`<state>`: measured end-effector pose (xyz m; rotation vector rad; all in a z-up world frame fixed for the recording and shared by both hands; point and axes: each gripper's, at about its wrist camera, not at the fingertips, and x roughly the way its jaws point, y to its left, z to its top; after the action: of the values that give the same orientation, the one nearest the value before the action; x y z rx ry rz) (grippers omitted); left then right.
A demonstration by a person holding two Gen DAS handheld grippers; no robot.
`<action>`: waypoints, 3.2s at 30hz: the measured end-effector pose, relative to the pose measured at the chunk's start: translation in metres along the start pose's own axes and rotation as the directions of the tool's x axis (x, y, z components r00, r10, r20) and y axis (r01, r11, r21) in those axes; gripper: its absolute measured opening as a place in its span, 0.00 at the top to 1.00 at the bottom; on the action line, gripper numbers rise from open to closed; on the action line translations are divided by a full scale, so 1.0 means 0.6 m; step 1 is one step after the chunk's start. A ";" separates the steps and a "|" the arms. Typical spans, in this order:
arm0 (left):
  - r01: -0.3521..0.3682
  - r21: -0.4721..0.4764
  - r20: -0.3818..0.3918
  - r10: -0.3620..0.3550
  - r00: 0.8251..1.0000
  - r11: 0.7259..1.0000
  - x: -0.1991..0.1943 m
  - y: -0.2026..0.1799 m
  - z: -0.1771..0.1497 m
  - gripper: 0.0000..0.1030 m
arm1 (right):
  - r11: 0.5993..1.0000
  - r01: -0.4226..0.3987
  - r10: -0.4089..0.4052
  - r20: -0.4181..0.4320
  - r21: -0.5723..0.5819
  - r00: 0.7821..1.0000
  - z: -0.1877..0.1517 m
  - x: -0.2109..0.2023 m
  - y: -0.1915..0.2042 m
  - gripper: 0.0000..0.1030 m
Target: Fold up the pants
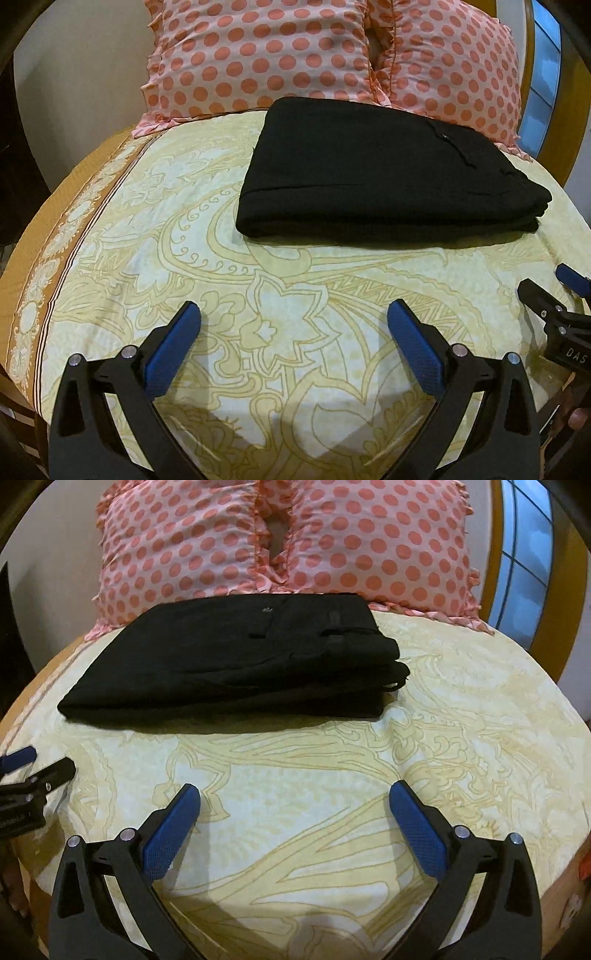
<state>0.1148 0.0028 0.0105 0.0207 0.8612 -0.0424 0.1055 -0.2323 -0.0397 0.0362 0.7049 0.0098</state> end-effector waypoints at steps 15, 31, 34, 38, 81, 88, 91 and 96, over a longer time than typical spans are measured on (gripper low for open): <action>0.010 0.006 0.016 -0.010 1.000 1.000 0.000 0.003 -0.003 0.02 | 1.000 0.006 -0.006 0.061 0.003 0.998 -0.009 -0.003 -0.001 0.01; 0.008 0.005 0.015 -0.008 1.000 1.000 -0.001 0.002 -0.003 0.02 | 1.000 0.006 -0.006 0.064 0.002 0.998 -0.010 -0.003 -0.001 0.01; 0.008 0.004 0.016 -0.008 1.000 1.000 -0.001 0.002 -0.003 0.02 | 1.000 0.007 -0.007 0.063 0.003 0.998 -0.010 -0.004 0.000 0.01; 0.008 0.004 0.016 -0.008 1.000 1.000 -0.001 0.002 -0.003 0.02 | 1.000 0.007 -0.007 0.063 0.003 0.998 -0.010 -0.004 0.001 0.01; 0.009 0.005 0.017 -0.009 1.000 1.000 0.001 0.003 -0.004 0.02 | 1.000 0.012 -0.012 0.065 0.007 0.998 -0.010 -0.004 0.004 0.01; 0.010 0.005 0.010 -0.010 1.000 1.000 0.001 0.003 -0.003 0.02 | 1.000 0.012 -0.012 0.064 0.007 0.998 -0.010 -0.004 0.004 0.01; 0.010 0.004 0.008 -0.010 1.000 1.000 0.000 0.003 -0.003 0.02 | 1.000 0.012 -0.013 0.065 0.007 0.998 -0.010 -0.004 0.004 0.01; 0.010 0.004 0.008 -0.010 1.000 1.000 0.000 0.003 -0.003 0.02 | 1.000 0.012 -0.013 0.064 0.007 0.998 -0.011 -0.003 0.005 0.01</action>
<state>0.1137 0.0045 0.0093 0.0201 0.8535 -0.0535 0.0999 -0.2295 -0.0431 0.0386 0.6406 -0.0058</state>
